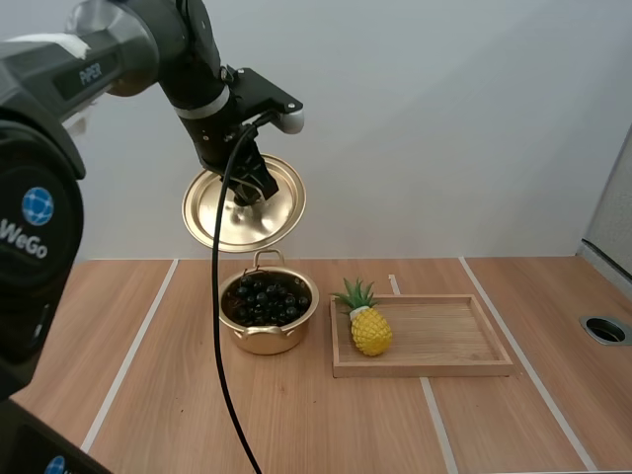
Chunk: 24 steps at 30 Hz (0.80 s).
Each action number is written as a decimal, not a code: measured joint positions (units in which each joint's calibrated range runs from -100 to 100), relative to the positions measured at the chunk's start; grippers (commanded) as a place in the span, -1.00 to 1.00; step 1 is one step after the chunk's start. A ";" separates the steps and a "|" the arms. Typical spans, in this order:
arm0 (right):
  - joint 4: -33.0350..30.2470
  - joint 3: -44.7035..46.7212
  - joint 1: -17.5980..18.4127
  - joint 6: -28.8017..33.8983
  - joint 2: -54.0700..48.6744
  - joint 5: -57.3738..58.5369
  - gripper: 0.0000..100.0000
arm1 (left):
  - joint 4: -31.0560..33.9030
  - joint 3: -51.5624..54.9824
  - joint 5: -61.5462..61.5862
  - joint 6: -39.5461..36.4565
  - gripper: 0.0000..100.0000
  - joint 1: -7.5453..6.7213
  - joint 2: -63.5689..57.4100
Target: Open the pot, put the grape inside, and close it
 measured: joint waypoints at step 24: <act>-0.11 0.00 0.00 0.00 0.00 1.22 -1.00 | -1.87 0.15 0.00 6.43 -1.00 0.00 20.75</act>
